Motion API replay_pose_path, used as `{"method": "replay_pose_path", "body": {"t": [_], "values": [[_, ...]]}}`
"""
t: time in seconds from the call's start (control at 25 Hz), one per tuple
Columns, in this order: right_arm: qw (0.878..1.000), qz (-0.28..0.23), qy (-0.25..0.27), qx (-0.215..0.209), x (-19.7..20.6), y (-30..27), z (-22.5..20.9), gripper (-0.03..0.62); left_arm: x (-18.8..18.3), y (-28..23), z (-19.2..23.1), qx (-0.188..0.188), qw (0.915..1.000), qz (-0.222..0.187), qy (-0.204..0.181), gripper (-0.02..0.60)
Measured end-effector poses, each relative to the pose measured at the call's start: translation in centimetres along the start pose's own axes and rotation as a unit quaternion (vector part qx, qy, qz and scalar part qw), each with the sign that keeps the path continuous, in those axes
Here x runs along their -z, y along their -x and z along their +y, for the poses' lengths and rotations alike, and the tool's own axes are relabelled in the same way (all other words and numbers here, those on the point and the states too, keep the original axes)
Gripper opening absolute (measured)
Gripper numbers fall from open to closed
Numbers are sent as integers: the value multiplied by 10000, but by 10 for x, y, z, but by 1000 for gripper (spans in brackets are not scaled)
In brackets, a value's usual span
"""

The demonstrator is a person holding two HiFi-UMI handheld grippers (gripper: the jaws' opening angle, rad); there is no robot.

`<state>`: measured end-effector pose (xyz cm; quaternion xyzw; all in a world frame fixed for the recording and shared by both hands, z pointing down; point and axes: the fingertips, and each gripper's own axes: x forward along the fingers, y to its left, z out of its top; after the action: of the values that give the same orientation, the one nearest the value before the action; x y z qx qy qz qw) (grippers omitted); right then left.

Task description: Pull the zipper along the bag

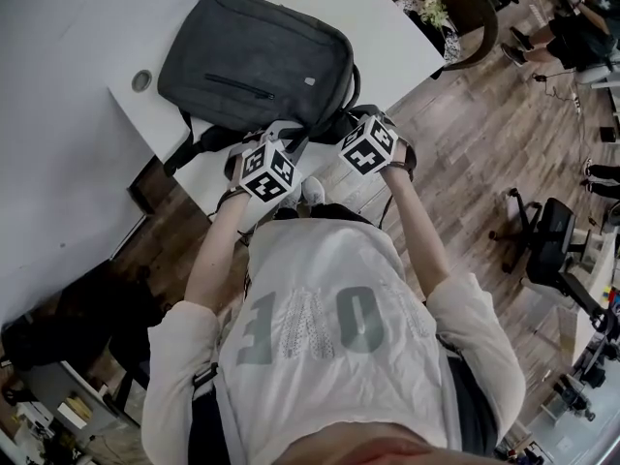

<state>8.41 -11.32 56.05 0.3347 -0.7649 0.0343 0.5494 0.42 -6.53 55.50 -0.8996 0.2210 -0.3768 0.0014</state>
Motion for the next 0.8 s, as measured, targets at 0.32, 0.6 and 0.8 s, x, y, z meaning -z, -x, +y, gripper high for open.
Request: {"method": "replay_pose_path", "body": {"t": [0.32,0.6,0.8], "values": [[9986,224,433,219,0,-18,-47,32,-1,0,-1,-53,9998,167,-117,48],[9971,334,558,384,-8,-41,-101,34,0,0,-2,-69,9998,198,53,44],[9953,316,850,340,-23,-59,-130,34,0,1,-2,-130,9993,260,232,44]]}}
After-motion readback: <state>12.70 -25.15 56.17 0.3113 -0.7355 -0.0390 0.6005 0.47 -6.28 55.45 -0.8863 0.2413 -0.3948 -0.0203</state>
